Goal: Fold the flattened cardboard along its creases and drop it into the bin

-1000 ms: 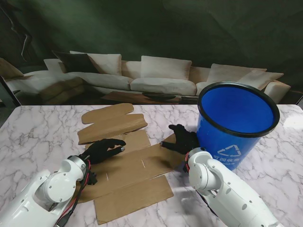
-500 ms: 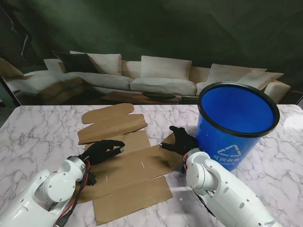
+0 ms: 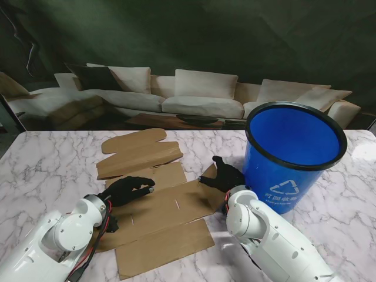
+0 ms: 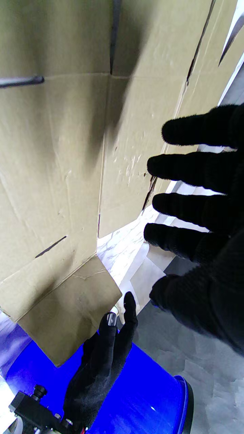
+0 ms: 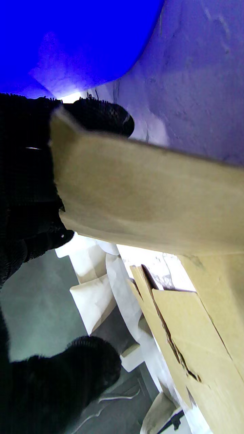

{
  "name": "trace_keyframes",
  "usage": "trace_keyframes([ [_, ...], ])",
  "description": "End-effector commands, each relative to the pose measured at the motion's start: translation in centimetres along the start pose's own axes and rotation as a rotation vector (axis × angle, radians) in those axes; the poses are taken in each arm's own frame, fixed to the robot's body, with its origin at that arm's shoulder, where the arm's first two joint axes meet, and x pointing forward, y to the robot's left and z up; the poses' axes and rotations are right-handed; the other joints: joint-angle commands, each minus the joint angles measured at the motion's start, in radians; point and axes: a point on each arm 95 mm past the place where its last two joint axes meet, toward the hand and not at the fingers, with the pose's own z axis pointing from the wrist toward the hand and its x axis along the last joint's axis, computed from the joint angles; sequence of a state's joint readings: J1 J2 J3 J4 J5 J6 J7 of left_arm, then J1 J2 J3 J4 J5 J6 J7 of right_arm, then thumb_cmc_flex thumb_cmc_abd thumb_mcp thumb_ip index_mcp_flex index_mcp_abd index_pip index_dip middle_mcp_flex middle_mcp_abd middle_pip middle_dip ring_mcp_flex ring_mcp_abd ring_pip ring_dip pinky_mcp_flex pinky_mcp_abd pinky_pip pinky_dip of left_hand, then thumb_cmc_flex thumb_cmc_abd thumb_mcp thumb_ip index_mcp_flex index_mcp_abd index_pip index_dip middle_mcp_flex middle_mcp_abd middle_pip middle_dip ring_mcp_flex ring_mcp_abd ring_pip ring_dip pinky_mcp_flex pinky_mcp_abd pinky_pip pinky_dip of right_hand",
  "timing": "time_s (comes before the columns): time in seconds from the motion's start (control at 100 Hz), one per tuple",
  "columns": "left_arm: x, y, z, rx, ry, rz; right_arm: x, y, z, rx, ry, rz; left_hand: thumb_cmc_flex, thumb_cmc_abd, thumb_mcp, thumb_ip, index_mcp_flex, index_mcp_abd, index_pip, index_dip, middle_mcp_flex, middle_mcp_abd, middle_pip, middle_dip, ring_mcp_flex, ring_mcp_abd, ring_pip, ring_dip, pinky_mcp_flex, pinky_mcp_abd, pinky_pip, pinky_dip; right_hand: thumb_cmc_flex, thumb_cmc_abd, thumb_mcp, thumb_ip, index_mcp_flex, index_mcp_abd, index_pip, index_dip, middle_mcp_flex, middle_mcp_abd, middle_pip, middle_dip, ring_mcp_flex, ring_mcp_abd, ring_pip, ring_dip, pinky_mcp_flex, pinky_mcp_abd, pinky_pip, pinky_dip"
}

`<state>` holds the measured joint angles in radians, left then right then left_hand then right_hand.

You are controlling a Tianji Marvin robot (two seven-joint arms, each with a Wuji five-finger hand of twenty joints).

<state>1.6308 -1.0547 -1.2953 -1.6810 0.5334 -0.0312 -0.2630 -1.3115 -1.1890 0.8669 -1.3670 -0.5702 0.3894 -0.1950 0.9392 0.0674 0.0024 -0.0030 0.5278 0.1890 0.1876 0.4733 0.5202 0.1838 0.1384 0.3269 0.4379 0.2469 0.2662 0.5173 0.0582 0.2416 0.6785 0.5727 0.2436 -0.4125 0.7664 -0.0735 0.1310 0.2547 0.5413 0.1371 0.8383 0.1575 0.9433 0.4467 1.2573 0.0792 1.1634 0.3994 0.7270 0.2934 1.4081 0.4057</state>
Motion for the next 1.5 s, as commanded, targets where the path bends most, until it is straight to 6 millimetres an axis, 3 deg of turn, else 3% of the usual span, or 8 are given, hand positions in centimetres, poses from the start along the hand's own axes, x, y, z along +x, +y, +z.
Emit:
trace_keyframes([
  [0.0, 0.2, 0.2, 0.0, -0.017, 0.000, 0.001, 0.3, -0.3, 0.1, -0.007, -0.018, 0.004, -0.013, 0.028, -0.029, -0.006, -0.010, -0.008, -0.017, -0.014, -0.049, 0.002, -0.022, -0.008, -0.023, -0.003, -0.025, -0.007, -0.012, -0.018, -0.021, -0.008, 0.089, -0.044, 0.087, 0.001, -0.001, 0.051, 0.152, 0.026, 0.086, -0.018, 0.084, 0.017, 0.054, -0.004, 0.081, 0.040, 0.059, 0.044, 0.061, -0.017],
  [0.12, 0.2, 0.2, 0.0, -0.018, 0.000, 0.004, 0.5, -0.4, 0.1, -0.024, -0.039, -0.020, -0.014, 0.028, -0.029, -0.006, -0.009, -0.008, -0.017, -0.014, -0.048, 0.003, -0.022, -0.008, -0.023, -0.004, -0.025, -0.008, -0.013, -0.017, -0.023, -0.007, 0.215, -0.073, 0.224, 0.003, 0.159, 0.073, 0.240, 0.075, 0.231, -0.057, 0.159, 0.028, 0.058, -0.044, 0.171, 0.103, 0.157, 0.048, 0.092, -0.044],
  [0.34, 0.1, 0.3, 0.0, -0.026, -0.002, 0.013, 1.0, -0.6, 0.1, -0.032, -0.030, -0.023, -0.013, 0.028, -0.029, -0.006, -0.008, -0.007, -0.016, -0.014, -0.048, 0.002, -0.022, -0.008, -0.023, -0.004, -0.025, -0.008, -0.012, -0.018, -0.024, -0.007, 0.309, -0.140, 0.301, -0.028, 0.499, 0.002, 0.295, 0.141, 0.448, -0.132, 0.224, 0.000, 0.060, -0.117, 0.279, 0.209, 0.260, 0.056, 0.140, -0.109],
  [0.37, 0.1, 0.3, 0.0, -0.027, -0.002, 0.014, 1.0, -0.6, 0.0, -0.031, -0.027, -0.027, -0.014, 0.028, -0.029, -0.006, -0.008, -0.007, -0.016, -0.014, -0.050, 0.002, -0.023, -0.008, -0.024, -0.004, -0.025, -0.008, -0.012, -0.018, -0.024, -0.007, 0.350, -0.168, 0.311, -0.092, 0.530, -0.019, 0.368, 0.036, 0.475, -0.137, 0.231, -0.008, 0.061, -0.129, 0.295, 0.237, 0.278, 0.055, 0.156, -0.137],
  [0.42, 0.2, 0.3, 0.0, -0.029, -0.002, 0.015, 1.0, -0.6, -0.1, -0.028, -0.023, -0.030, -0.013, 0.028, -0.029, -0.006, -0.009, -0.008, -0.017, -0.014, -0.049, 0.003, -0.023, -0.008, -0.023, -0.004, -0.025, -0.008, -0.012, -0.018, -0.024, -0.006, 0.396, -0.210, 0.319, -0.135, 0.563, -0.054, 0.458, -0.032, 0.507, -0.130, 0.231, -0.007, 0.062, -0.143, 0.322, 0.258, 0.302, 0.052, 0.169, -0.152],
  [0.53, 0.1, 0.3, 0.0, -0.041, 0.000, 0.021, 1.0, -0.8, -0.8, -0.023, -0.020, -0.009, -0.014, 0.028, -0.029, -0.006, -0.009, -0.008, -0.017, -0.015, -0.048, 0.000, -0.022, -0.008, -0.022, -0.005, -0.024, -0.008, -0.012, -0.018, -0.024, -0.006, 0.439, -0.262, 0.364, -0.133, 0.638, -0.130, 0.570, -0.054, 0.579, -0.120, 0.223, -0.004, 0.061, -0.146, 0.380, 0.293, 0.339, 0.049, 0.186, -0.167],
  [0.78, -0.2, 0.5, 0.3, -0.075, -0.013, 0.028, 0.3, -0.8, -3.7, -0.056, -0.076, 0.036, -0.015, 0.029, -0.029, -0.006, -0.012, -0.009, -0.017, -0.015, -0.051, -0.001, -0.022, -0.008, -0.021, -0.007, -0.024, -0.008, -0.011, -0.019, -0.025, -0.006, 0.484, -0.210, 0.384, -0.136, 0.656, -0.123, 0.568, 0.032, 0.598, -0.110, 0.195, -0.014, 0.060, -0.120, 0.371, 0.298, 0.315, 0.076, 0.163, -0.189],
  [1.49, -1.7, 2.3, 3.4, -0.275, -0.084, 0.043, -0.2, -1.1, -7.6, -0.017, -0.093, 0.071, -0.014, 0.032, -0.029, -0.005, -0.030, -0.007, -0.023, -0.018, -0.066, -0.004, -0.021, -0.012, -0.028, -0.011, -0.029, -0.013, -0.011, -0.028, -0.030, -0.007, 0.508, -0.119, 0.305, -0.145, 0.576, -0.054, 0.500, -0.005, 0.535, -0.083, 0.173, -0.039, 0.059, -0.078, 0.286, 0.250, 0.255, 0.103, 0.131, -0.184],
])
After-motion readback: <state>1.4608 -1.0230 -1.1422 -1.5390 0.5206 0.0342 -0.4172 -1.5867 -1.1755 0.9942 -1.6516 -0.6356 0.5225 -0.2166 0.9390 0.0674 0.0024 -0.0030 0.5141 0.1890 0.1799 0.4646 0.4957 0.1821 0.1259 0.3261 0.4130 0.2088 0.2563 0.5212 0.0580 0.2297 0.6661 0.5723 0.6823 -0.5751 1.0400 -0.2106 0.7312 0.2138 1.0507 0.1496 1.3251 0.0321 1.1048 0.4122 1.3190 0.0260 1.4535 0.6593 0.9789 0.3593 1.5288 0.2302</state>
